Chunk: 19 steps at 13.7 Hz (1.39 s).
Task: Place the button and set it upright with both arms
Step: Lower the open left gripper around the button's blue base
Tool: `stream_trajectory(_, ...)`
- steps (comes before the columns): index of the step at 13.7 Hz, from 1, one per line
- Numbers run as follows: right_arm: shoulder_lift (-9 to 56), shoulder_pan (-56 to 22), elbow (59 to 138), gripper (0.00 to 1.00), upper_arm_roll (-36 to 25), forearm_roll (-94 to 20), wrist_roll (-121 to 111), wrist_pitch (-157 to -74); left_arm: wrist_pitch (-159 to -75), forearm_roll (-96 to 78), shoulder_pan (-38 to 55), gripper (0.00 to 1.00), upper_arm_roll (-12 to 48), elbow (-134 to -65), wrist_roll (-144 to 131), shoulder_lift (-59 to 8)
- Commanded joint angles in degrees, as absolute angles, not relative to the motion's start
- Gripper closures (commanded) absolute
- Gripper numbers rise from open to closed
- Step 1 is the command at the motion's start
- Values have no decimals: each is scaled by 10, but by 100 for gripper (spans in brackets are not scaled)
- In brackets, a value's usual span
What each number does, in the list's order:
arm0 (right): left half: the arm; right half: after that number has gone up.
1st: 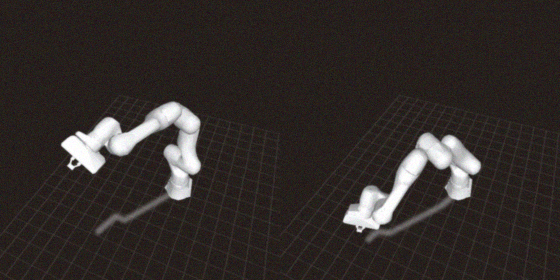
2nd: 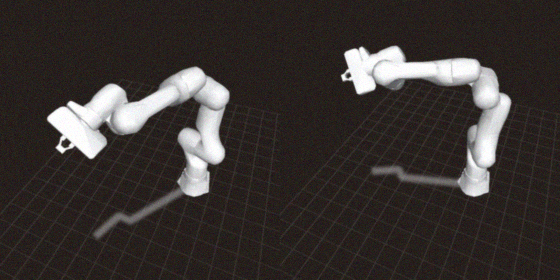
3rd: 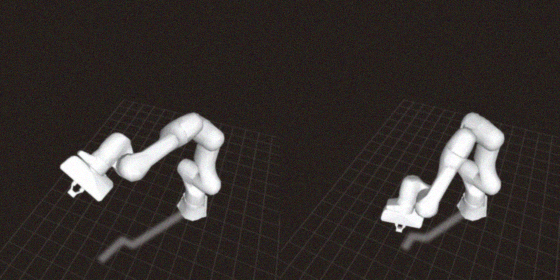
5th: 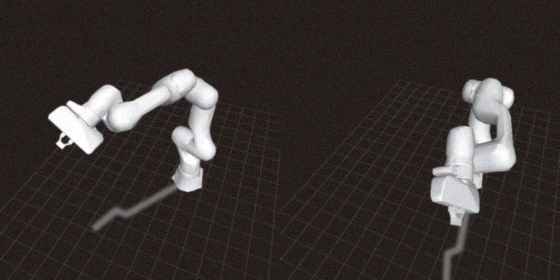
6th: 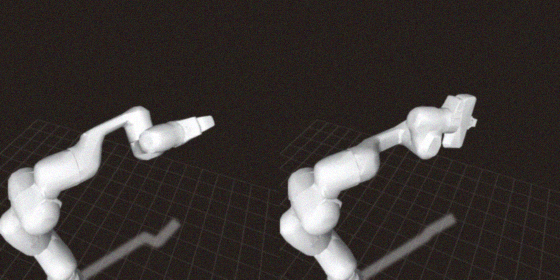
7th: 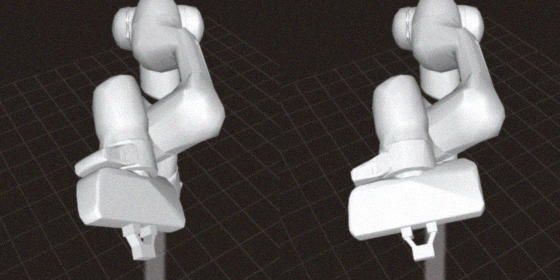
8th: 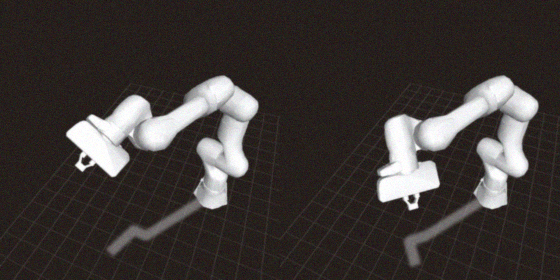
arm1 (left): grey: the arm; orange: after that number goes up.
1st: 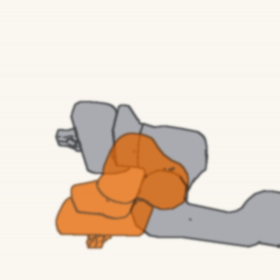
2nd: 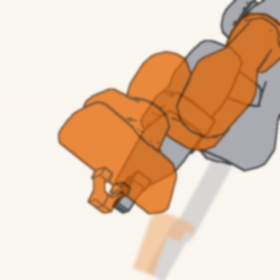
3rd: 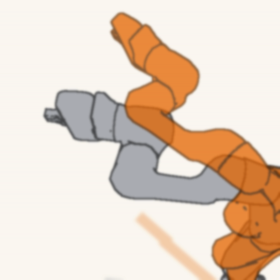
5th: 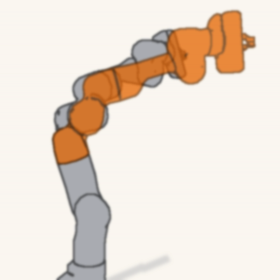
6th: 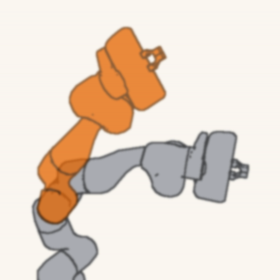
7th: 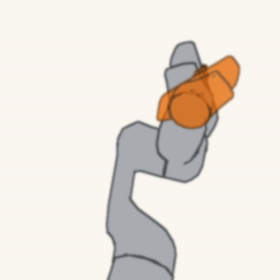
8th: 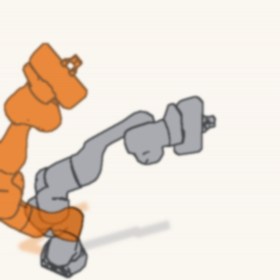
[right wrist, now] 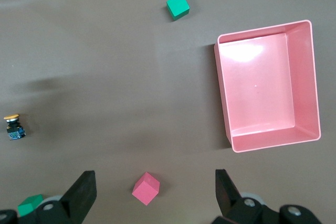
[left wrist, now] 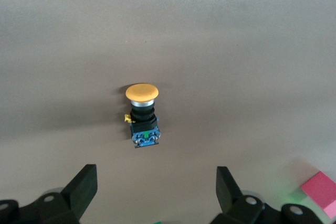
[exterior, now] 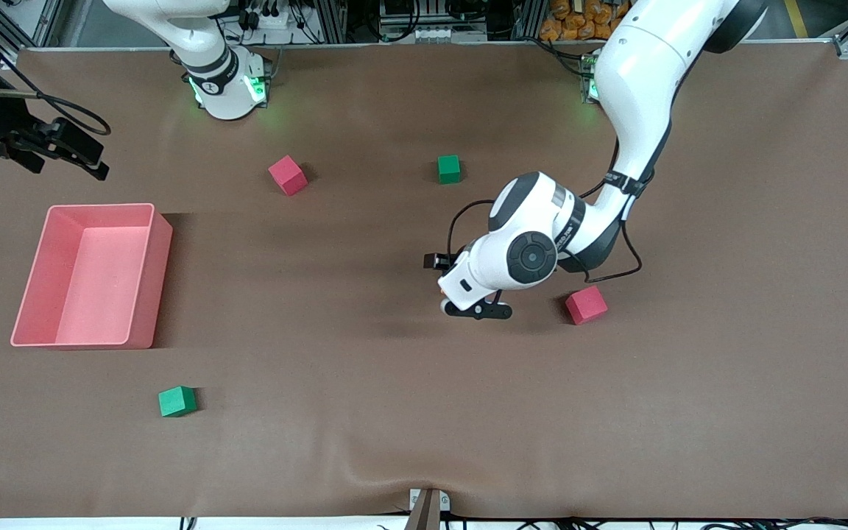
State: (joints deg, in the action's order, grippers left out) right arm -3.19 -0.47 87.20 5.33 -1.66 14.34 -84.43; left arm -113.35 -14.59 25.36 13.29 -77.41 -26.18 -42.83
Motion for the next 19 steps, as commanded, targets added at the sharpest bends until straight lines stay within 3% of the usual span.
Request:
stream_trajectory(1,-54,5,896,0,55,-12,138,-847,-1118,-132,260,0,127,-732,-262,-463)
stream_trajectory(8,-37,7,863,0,52,-9,115,-849,-1122,-134,255,0,127,-721,-204,-497)
stream_trajectory(11,-34,7,860,0,52,-10,115,-849,-1112,-134,256,9,127,-722,-204,-502)
stream_trajectory(19,-33,7,860,0,53,-10,115,-849,-1105,-137,258,19,127,-721,-209,-515)
